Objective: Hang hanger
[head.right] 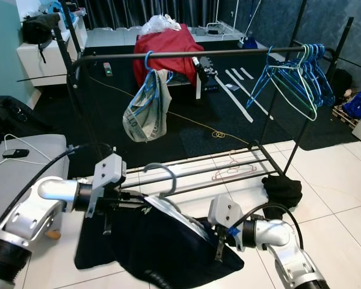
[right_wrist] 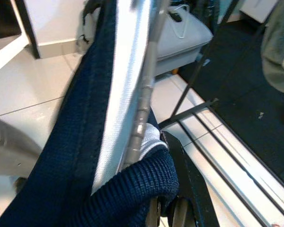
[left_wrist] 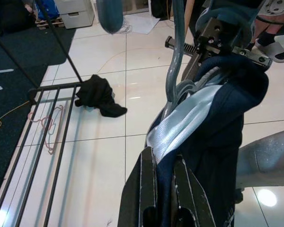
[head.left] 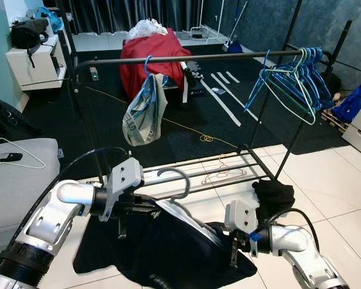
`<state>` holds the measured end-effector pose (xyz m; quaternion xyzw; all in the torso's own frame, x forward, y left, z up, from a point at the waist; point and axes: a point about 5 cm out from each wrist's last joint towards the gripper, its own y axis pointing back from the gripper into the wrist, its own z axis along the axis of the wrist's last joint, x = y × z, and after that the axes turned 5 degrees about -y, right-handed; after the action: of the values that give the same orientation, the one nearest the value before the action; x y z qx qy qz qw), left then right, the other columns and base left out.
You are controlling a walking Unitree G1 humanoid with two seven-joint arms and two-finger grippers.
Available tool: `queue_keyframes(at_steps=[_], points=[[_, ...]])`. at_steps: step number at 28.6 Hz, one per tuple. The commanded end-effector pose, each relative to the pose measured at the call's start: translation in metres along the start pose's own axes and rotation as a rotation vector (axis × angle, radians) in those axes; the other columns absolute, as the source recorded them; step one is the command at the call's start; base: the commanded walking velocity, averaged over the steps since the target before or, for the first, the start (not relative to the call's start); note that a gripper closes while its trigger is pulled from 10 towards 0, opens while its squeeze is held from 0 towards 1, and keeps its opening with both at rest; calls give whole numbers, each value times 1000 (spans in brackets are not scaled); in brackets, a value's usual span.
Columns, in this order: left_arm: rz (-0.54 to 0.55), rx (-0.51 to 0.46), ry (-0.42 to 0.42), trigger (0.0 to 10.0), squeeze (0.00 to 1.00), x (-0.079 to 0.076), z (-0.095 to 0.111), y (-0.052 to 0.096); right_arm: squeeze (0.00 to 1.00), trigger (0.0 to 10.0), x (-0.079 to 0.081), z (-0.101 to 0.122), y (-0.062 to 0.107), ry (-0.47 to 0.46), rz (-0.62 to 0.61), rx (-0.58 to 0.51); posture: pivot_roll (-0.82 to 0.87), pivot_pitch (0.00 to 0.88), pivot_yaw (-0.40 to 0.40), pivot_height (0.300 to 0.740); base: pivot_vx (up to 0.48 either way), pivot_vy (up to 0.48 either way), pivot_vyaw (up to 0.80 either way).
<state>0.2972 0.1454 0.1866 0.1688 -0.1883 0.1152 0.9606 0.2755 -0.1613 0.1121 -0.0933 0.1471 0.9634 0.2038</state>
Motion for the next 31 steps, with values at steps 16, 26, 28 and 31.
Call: queue_keyframes(at_steps=[16, 26, 28, 31], points=[[291, 88, -36, 0, 0, 32, -9, 25, 1000, 10000, -26, -27, 44, -162, -622, -92, -107, 86, -20, 740, 0, 0, 0], [440, 88, -23, 0, 0, 46, -10, 53, 0, 10000, -16, -79, 110, -395, -1103, -4, -111, 85, -19, 740, 0, 0, 0], [440, 88, -23, 0, 0, 46, -10, 53, 0, 10000, -16, -79, 110, -395, -1103, -4, -111, 85, -19, 740, 0, 0, 0], [450, 96, -34, 0, 0, 47, -10, 55, 0, 10000, -12, -85, 112, -424, -1106, 34, -110, 85, -21, 740, 0, 0, 0]])
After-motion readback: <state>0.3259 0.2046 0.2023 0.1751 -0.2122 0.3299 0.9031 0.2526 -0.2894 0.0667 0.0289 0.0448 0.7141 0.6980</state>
